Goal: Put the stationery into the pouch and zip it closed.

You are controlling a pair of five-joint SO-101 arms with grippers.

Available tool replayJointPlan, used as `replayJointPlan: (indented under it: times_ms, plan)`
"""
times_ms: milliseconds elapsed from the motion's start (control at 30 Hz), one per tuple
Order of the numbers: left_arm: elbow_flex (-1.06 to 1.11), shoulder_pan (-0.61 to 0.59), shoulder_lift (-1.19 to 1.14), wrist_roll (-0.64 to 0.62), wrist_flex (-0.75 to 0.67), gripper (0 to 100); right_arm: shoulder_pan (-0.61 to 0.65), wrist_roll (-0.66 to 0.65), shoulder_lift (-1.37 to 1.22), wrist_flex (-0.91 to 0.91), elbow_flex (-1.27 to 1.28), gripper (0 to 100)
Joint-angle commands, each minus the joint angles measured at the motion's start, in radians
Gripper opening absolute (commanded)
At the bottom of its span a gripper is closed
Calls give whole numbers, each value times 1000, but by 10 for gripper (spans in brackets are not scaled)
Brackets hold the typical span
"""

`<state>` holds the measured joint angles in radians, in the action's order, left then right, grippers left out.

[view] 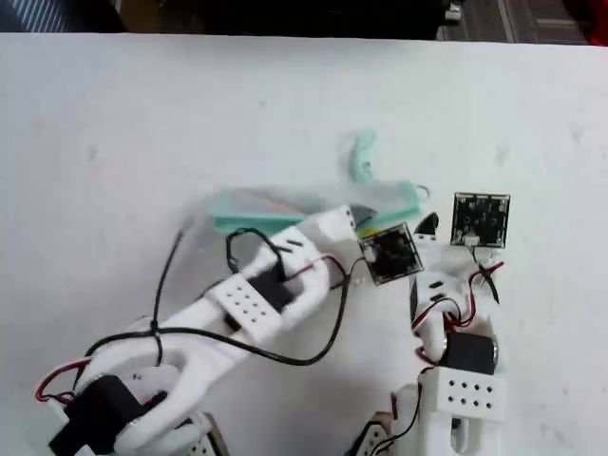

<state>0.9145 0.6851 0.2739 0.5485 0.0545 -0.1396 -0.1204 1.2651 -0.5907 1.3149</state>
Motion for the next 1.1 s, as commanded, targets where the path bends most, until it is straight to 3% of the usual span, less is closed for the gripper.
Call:
replayJointPlan:
  times_ms: [0,100,233,467,667,733,800,933,1067]
  plan:
    - [-11,39,7,-239,31,186,-35,9,-30,19,-41,115]
    - [-98,44,8,-423,287,234,-41,3,-36,16,-41,115]
    - [-276,39,8,-503,644,277,-36,2,-42,15,-41,115]
    - [-483,-5,45,-480,991,293,-41,0,-42,-1,-41,115]
    - [-575,28,297,-362,1287,295,-36,0,-42,-5,-41,115]
    - [-586,39,437,-339,1323,295,-38,0,-42,-5,-41,115]
    - [-585,-25,565,-295,1318,290,-41,-2,-42,-7,-43,115]
    - [-512,-354,705,-236,1255,221,-38,-31,-45,-59,-80,115]
    - [-270,-661,657,-233,999,13,-35,-54,-68,-91,-110,69]
